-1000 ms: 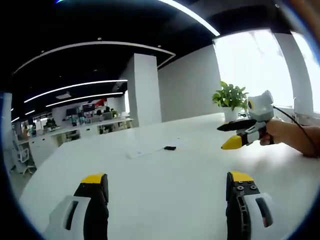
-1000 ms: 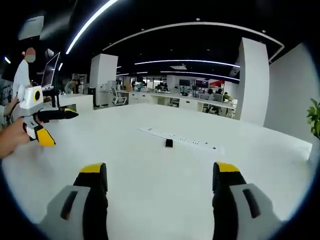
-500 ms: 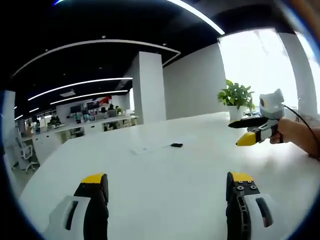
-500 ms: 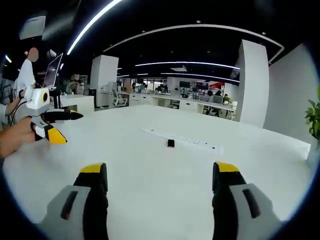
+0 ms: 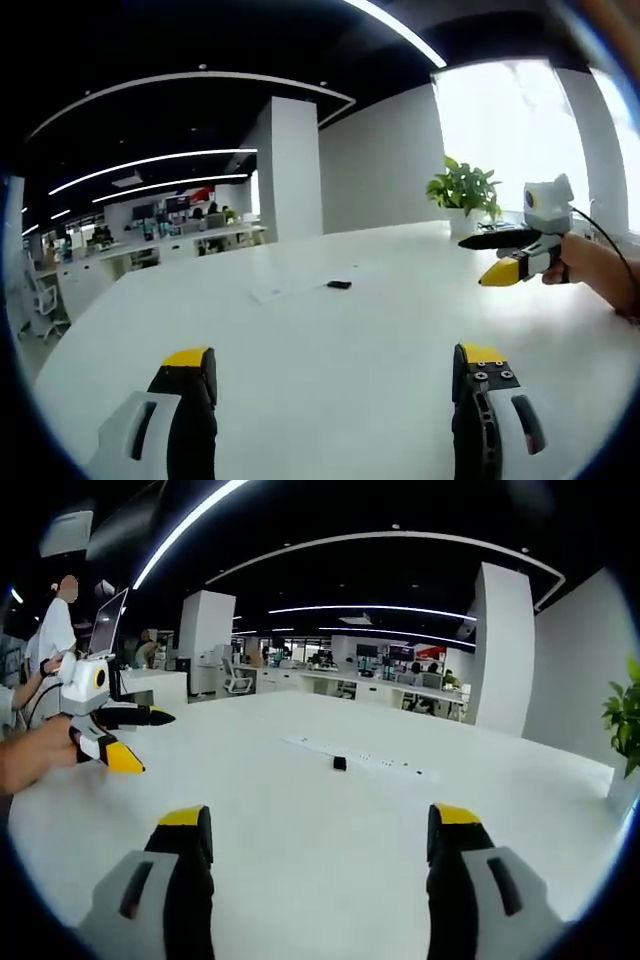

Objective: Snap the two parts of the plastic buckle together until the buckle closes and remains connected.

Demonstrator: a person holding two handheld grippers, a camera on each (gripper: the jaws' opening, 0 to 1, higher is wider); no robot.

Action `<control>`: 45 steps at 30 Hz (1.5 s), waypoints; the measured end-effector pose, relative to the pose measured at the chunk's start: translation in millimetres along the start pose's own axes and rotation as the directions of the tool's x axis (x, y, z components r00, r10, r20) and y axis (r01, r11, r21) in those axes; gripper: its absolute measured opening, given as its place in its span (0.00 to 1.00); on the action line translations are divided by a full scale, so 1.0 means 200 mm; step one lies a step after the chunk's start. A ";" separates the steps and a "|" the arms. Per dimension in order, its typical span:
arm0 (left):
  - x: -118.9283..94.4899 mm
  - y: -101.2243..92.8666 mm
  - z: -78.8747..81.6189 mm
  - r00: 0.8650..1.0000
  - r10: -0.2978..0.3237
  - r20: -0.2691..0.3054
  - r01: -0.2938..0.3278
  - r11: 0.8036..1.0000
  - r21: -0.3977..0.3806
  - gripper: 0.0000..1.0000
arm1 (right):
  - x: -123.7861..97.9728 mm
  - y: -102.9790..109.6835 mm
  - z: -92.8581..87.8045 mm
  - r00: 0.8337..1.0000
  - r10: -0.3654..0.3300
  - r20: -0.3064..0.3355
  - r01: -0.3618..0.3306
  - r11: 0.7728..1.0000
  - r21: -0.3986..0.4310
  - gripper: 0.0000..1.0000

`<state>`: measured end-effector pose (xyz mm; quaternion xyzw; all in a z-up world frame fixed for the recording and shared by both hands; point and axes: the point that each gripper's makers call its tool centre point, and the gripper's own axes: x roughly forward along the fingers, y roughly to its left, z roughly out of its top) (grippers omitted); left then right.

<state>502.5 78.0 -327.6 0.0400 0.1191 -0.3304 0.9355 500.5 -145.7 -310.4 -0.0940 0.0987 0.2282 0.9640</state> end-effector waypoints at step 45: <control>-0.16 -0.10 -0.04 1.000 0.014 0.013 -0.014 0.999 0.029 0.99 | -0.35 0.06 -0.09 0.998 -0.039 0.048 0.038 0.999 0.017 0.94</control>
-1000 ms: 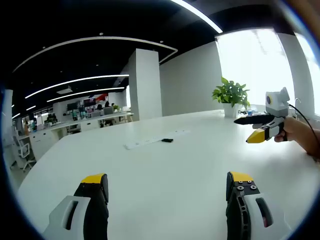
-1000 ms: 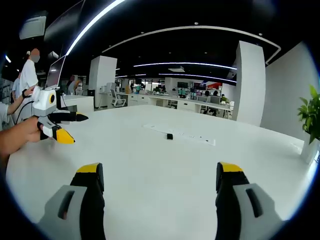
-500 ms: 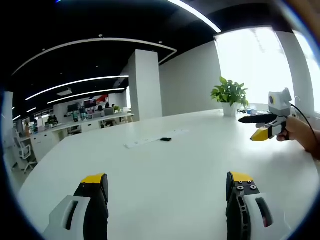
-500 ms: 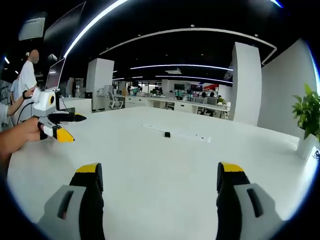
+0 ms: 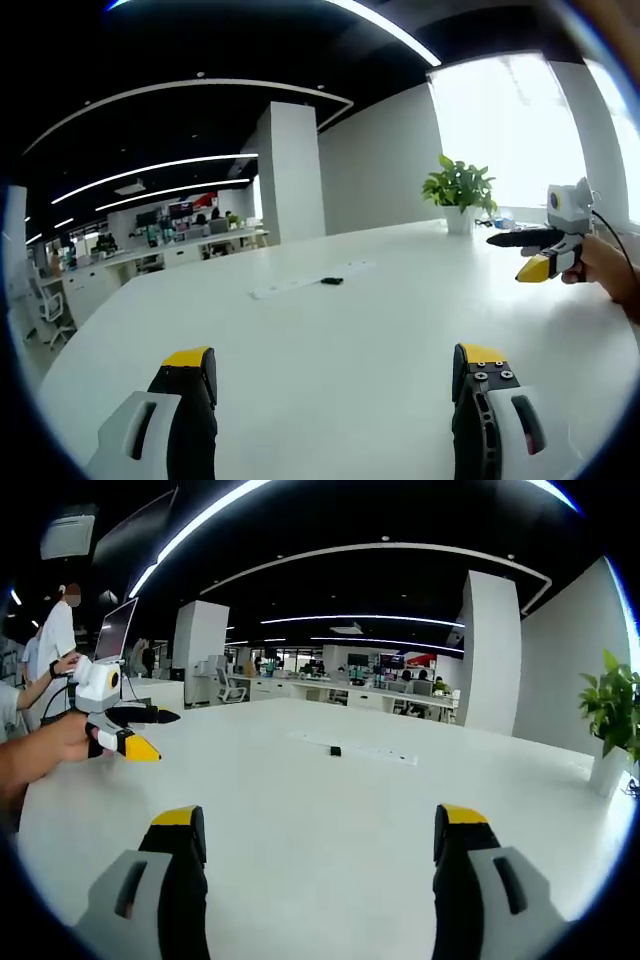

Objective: Snap the two parts of the plastic buckle together until the buckle closes and remains connected.

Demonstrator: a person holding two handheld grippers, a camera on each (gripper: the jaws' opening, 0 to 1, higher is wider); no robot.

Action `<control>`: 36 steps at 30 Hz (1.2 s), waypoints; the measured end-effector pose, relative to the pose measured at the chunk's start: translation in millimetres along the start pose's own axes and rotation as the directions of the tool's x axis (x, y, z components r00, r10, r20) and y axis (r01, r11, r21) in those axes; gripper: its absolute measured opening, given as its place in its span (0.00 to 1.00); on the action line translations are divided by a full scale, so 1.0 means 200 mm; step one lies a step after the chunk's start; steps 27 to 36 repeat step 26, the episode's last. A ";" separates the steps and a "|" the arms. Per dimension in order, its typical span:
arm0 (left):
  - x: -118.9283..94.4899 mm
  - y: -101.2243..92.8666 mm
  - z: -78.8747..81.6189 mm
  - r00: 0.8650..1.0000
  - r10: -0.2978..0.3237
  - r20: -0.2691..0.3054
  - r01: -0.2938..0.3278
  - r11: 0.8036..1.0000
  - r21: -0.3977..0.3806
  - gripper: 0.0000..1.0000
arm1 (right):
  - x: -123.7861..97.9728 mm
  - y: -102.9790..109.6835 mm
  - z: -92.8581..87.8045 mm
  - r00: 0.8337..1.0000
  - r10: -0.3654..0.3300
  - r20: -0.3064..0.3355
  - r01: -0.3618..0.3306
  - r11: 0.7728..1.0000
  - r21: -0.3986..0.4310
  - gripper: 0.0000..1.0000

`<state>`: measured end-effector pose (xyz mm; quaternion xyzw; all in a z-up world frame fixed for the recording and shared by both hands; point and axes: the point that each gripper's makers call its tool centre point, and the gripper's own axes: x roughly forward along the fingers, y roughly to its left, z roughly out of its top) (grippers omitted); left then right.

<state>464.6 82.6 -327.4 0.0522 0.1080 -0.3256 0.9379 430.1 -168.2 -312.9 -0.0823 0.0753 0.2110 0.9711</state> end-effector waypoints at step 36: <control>0.01 0.00 -0.01 1.000 -0.011 -0.012 0.011 1.000 0.011 0.99 | 0.00 0.00 -0.07 1.000 0.003 -0.019 -0.003 1.000 0.010 0.94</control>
